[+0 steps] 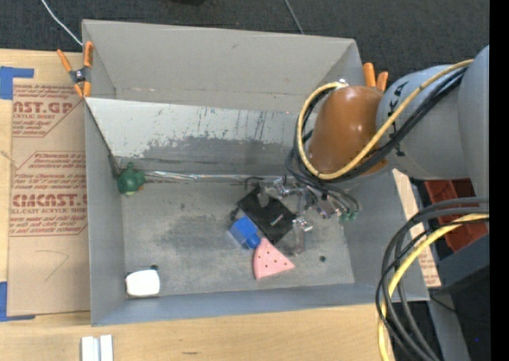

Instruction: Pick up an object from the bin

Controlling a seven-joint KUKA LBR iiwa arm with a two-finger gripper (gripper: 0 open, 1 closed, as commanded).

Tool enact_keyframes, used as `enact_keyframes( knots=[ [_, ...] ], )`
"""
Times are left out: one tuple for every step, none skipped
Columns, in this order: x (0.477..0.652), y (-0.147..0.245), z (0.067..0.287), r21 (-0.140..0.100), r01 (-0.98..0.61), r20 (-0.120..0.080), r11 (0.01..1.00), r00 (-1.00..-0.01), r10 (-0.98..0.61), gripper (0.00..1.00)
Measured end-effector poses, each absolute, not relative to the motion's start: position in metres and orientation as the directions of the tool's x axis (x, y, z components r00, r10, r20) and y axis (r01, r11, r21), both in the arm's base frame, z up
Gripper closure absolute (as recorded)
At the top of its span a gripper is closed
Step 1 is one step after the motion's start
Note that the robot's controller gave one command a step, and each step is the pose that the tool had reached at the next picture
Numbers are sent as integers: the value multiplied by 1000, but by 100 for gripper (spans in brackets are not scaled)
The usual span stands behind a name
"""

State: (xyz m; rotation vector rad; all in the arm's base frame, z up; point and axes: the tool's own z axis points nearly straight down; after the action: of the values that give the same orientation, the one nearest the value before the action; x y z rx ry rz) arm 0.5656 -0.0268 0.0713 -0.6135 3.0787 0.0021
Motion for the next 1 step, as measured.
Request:
enact_keyframes(
  knots=[
    [563, 41, 70, 2, -231, -7, 973, -973, -231, 0]
  ],
)
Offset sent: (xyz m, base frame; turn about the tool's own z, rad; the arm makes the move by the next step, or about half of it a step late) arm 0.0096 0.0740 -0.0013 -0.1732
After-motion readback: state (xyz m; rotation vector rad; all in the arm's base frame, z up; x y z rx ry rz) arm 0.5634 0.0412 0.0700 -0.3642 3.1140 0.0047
